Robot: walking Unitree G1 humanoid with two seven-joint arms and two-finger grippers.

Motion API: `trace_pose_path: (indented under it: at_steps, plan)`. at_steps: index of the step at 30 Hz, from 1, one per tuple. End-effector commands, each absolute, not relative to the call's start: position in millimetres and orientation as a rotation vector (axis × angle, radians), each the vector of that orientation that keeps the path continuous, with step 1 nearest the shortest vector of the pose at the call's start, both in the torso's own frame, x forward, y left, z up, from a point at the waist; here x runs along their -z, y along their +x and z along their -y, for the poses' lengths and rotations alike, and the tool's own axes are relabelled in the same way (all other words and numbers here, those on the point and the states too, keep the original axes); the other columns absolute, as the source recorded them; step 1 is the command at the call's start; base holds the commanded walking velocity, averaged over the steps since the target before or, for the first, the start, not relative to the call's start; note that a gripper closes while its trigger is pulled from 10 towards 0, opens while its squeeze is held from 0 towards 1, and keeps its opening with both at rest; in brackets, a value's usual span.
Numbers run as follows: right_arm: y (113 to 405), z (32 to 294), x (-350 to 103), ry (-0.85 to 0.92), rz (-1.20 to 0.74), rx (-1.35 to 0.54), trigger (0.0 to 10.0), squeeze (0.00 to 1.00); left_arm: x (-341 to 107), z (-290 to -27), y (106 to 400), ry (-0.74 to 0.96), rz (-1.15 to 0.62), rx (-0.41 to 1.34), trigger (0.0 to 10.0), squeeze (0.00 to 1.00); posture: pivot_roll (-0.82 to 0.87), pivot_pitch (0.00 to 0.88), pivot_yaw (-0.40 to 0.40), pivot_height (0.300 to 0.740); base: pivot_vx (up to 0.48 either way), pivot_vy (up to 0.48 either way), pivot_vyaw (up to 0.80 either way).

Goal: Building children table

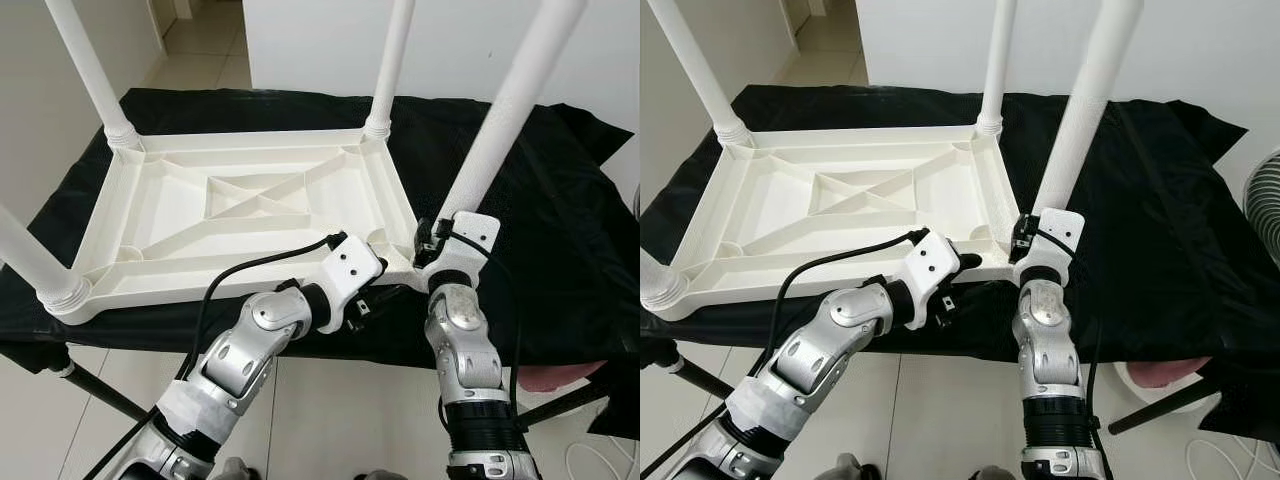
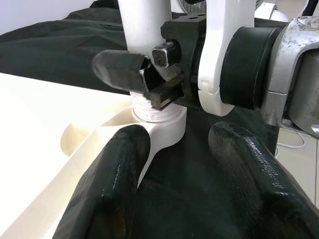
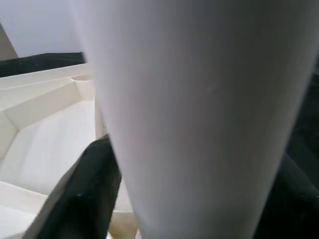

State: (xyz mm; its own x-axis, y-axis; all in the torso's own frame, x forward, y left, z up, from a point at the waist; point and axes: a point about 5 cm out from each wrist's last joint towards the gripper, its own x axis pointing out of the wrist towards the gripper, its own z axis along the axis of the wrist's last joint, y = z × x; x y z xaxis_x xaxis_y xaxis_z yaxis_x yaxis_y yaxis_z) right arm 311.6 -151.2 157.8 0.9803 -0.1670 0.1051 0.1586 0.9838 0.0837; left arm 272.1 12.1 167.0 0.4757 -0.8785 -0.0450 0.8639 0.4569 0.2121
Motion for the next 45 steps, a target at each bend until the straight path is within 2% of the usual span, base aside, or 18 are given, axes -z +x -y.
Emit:
trace_pose_path:
  at_steps: [1,5,6,7,8,14,16,18,27,35,45]
  plan:
    - [311,151,-159,0.088,0.108,0.160,10.0,1.00,-166,-12,272,0.224,0.069,1.104,10.0,0.00,-0.12,0.047,0.029,0.740,0.000,0.000,0.00]
    - [313,147,-161,0.093,0.103,0.104,10.0,1.00,-166,-12,272,0.222,0.068,1.101,10.0,0.00,-0.12,0.049,0.023,0.740,0.000,0.000,0.00]
    - [313,144,-162,0.096,0.100,0.066,10.0,0.19,-166,-12,272,0.222,0.068,1.100,10.0,0.00,-0.12,0.049,0.023,0.740,0.000,0.000,0.00]
    - [313,144,-162,0.096,0.100,0.066,10.0,0.19,-166,-12,272,0.222,0.068,1.100,10.0,0.00,-0.12,0.049,0.023,0.740,0.000,0.000,0.00]
    - [314,141,-163,0.094,0.101,0.033,10.0,0.00,-166,-12,272,0.221,0.068,1.098,10.0,0.00,-0.12,0.049,0.023,0.740,0.000,0.000,0.00]
    - [314,136,-166,0.108,0.113,-0.075,10.0,0.00,-166,-13,272,0.220,0.068,1.095,10.0,0.00,-0.11,0.048,0.021,0.740,0.000,0.000,0.00]
    - [313,140,-171,0.054,0.142,-0.182,10.0,0.00,-166,-13,272,0.221,0.066,1.097,10.0,0.00,-0.12,0.045,0.023,0.740,0.000,0.000,0.00]
    - [313,140,-171,0.054,0.142,-0.182,10.0,0.00,-166,-13,272,0.221,0.066,1.097,10.0,0.00,-0.12,0.045,0.023,0.740,0.000,0.000,0.00]
    - [314,170,-171,-0.142,0.131,-0.421,10.0,0.00,-164,-14,270,0.231,0.063,1.107,10.0,0.00,-0.11,0.033,0.026,0.740,0.000,0.000,0.00]
    - [318,186,-164,-0.205,0.076,-0.551,10.0,0.00,-166,-13,272,0.235,0.069,1.110,10.0,0.00,-0.12,0.023,0.031,0.740,0.000,0.000,0.00]
    - [324,197,-162,-0.216,0.039,-0.588,10.0,0.00,-167,-12,271,0.236,0.073,1.115,10.0,0.00,-0.11,0.021,0.032,0.740,0.000,0.000,0.00]
